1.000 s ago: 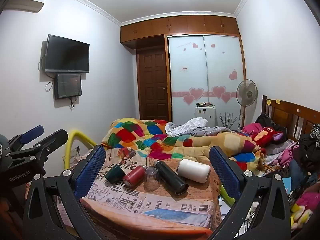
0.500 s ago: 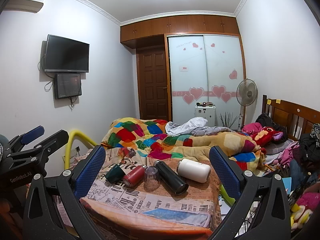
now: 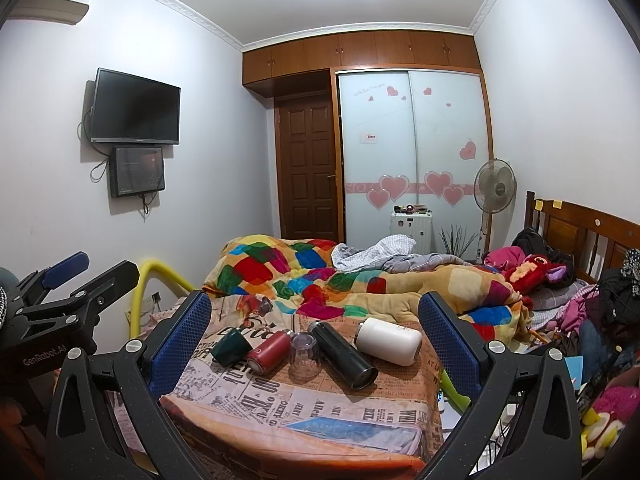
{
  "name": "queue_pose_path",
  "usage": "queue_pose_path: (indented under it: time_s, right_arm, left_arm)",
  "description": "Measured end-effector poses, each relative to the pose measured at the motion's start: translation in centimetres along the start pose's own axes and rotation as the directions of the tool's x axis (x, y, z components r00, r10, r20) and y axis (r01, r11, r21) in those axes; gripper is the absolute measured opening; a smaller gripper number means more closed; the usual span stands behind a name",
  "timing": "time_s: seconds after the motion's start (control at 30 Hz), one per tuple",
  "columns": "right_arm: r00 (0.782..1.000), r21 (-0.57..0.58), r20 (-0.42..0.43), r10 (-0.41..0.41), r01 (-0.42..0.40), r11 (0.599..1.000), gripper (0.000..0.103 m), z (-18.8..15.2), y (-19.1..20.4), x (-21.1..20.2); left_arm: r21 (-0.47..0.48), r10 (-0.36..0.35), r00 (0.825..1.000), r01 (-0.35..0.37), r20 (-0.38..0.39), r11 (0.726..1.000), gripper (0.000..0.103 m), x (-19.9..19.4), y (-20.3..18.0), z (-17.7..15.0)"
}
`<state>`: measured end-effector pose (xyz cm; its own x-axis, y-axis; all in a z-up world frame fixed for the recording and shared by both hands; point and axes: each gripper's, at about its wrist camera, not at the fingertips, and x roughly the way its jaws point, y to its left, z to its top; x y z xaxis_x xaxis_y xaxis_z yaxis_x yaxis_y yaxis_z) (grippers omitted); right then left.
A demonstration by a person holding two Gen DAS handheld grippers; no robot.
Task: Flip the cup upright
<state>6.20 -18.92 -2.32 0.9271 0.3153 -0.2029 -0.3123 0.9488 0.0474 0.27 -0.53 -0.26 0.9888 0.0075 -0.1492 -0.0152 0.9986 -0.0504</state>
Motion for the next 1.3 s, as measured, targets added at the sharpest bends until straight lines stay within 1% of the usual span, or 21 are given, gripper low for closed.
queue_pose_path:
  time_s: [1.3]
  right_arm:
    - [1.0,-0.005,-0.003,0.0,0.0,1.0,0.103,-0.01,0.17,0.26]
  left_arm:
    - [-0.006,0.011,1.0,-0.011,-0.014,1.0,0.103,0.5,0.19,-0.35]
